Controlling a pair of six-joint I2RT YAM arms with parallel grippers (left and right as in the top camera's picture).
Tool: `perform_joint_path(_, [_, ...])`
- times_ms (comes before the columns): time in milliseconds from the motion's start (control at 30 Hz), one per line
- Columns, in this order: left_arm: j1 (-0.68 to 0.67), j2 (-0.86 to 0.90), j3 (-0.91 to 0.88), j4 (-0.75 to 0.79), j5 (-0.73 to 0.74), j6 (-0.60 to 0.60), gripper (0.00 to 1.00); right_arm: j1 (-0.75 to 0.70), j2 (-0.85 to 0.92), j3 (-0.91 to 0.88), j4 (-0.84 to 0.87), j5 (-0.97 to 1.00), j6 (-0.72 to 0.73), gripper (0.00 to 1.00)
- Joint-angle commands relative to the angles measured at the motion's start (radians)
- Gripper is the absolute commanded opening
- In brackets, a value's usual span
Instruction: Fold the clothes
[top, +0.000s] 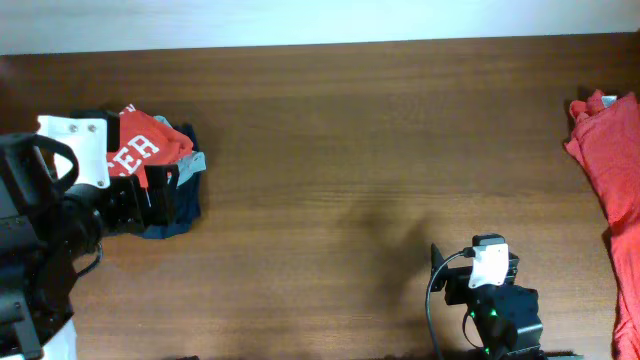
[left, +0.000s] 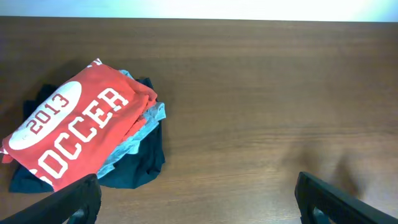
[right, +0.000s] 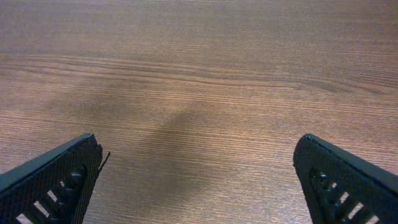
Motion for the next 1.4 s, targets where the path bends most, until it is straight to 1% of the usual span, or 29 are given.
perform_joint_path(0, [-0.004, 0.001, -0.005, 0.002, 0.014, 0.006, 0.99, -0.003, -0.006, -0.008, 0.004, 0.001, -0.007, 0.99])
perform_joint_path(500, [-0.004, 0.001, -0.005, 0.002, 0.014, 0.006, 0.99, -0.003, -0.006, -0.008, 0.004, 0.001, -0.006, 0.99])
perform_joint_path(700, [-0.014, -0.016, -0.005, -0.070, 0.005, 0.007, 0.99, -0.003, -0.006, -0.008, 0.004, 0.001, -0.007, 0.99])
perform_joint_path(767, [-0.014, -0.027, -0.006, -0.035, -0.042, 0.013, 0.99, -0.003, -0.006, -0.008, 0.004, 0.001, -0.006, 0.99])
perform_joint_path(833, [-0.019, -0.040, -0.034, 0.039, -0.046, 0.013, 0.99, -0.003, -0.006, -0.008, 0.004, 0.001, -0.007, 0.99])
perform_joint_path(900, [-0.054, -0.077, -0.115, 0.182, -0.047, 0.013, 0.99, -0.003, -0.006, -0.008, 0.004, 0.001, -0.006, 0.99])
perform_joint_path(933, [-0.066, -0.091, -0.146, 0.226, -0.047, 0.013, 0.99, -0.003, -0.006, -0.008, 0.004, 0.001, -0.007, 0.99])
perform_joint_path(967, [-0.098, -0.142, -0.262, 0.368, -0.056, 0.014, 0.99, -0.003, -0.006, -0.008, 0.004, 0.001, -0.007, 0.99])
perform_joint_path(1100, [-0.131, -0.251, -0.520, 0.618, -0.066, 0.013, 0.99, -0.003, -0.006, -0.008, 0.004, 0.001, -0.007, 0.99])
perform_joint_path(1133, [-0.132, -0.306, -0.655, 0.746, -0.066, 0.013, 0.99, -0.003, -0.006, -0.008, 0.004, 0.001, -0.007, 0.99])
perform_joint_path(1233, [-0.132, -0.384, -0.852, 0.936, -0.065, 0.013, 0.99, -0.003, -0.006, -0.008, 0.004, 0.001, -0.007, 0.99])
perform_joint_path(1367, [-0.133, -0.488, -1.083, 1.129, -0.057, 0.013, 0.99, -0.003, -0.006, -0.008, 0.004, 0.001, -0.007, 0.99])
